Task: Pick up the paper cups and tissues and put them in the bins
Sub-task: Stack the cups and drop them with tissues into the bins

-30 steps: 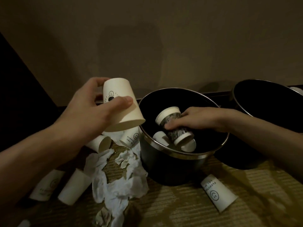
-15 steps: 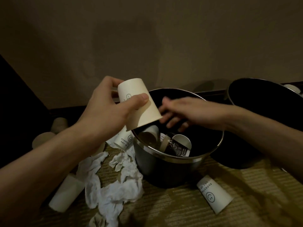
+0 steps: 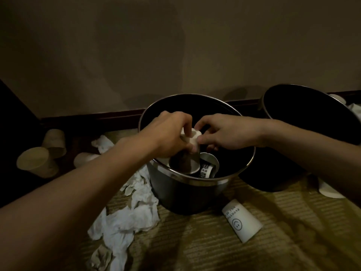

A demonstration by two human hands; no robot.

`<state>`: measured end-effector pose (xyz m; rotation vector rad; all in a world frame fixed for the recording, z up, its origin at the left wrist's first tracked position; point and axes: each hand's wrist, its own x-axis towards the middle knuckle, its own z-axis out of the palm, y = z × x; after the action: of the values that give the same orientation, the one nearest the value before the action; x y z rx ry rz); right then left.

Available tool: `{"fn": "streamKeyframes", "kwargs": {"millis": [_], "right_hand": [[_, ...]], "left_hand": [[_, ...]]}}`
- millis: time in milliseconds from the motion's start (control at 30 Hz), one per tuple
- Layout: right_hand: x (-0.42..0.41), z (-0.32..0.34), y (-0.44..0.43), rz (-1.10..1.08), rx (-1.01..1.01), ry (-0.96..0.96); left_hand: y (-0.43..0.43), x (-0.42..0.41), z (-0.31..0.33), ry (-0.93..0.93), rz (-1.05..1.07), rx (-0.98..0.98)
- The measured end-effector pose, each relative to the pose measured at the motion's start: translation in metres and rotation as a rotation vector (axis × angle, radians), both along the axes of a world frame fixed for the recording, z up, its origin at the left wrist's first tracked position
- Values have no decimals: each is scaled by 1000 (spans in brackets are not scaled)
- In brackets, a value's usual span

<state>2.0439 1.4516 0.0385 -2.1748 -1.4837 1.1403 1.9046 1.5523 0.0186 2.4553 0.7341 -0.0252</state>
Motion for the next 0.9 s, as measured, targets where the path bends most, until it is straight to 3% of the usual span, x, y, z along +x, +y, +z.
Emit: {"fn": "streamKeyframes", "kwargs": {"millis": [267, 333, 400, 467, 533, 700, 900], "right_hand": [[-2, 6, -7, 22, -1, -139], [-7, 13, -13, 15, 148, -268], [-19, 24, -23, -42, 441, -295], [-41, 36, -33, -50, 682, -125], [-73, 43, -38, 34, 764, 56], [-149, 4, -33, 275, 605, 287], [-196, -110, -18, 319, 279, 152]], "left_hand": [[10, -7, 8, 17, -107, 4], [11, -18, 18, -10, -129, 65], [12, -32, 34, -95, -108, 143], [15, -53, 51, -191, -29, 195], [15, -81, 61, -260, 55, 169], [12, -158, 41, -248, 241, 164], [-15, -225, -50, 27, 354, -39]]}}
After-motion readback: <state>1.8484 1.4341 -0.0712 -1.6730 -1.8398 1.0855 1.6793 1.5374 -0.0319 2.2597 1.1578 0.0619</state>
